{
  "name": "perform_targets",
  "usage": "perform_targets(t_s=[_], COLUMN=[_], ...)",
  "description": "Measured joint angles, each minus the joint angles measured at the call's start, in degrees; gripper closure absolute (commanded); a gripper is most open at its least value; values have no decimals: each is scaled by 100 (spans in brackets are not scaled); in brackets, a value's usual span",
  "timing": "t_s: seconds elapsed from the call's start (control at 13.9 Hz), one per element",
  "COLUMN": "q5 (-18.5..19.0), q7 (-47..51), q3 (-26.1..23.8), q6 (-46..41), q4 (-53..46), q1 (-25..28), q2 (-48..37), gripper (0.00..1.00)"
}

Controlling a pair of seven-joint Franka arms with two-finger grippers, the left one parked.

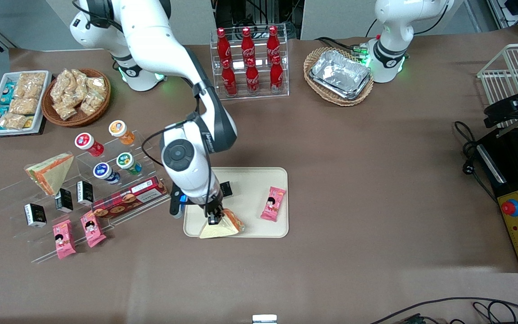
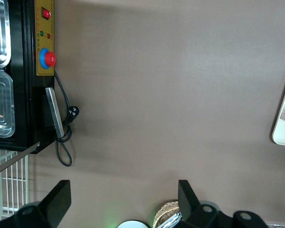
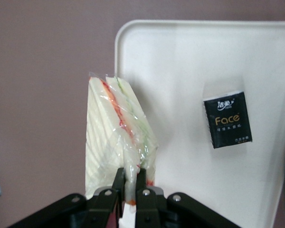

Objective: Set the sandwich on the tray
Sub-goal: 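Lower the sandwich onto the white tray beside the black card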

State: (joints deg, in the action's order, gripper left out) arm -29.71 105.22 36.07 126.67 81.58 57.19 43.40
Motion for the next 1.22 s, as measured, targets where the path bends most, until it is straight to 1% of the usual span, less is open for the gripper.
perform_targets(t_s=[0.14,0.36,0.5,0.57,0.65,1.22], q5=[-2,-4,-4,-4,-4,-4], q7=[265,401,397,378,367,29], q3=[-165,-331,-358,-356,-355,-241], q6=[184,327,334,334,334,339], q4=[1,-1,-5,-18,-36,-140], q1=[-15,-19,-19,-24,-40,-230], q2=[222,455,477,477,477,401], gripper=[100,100,48,39,26,25])
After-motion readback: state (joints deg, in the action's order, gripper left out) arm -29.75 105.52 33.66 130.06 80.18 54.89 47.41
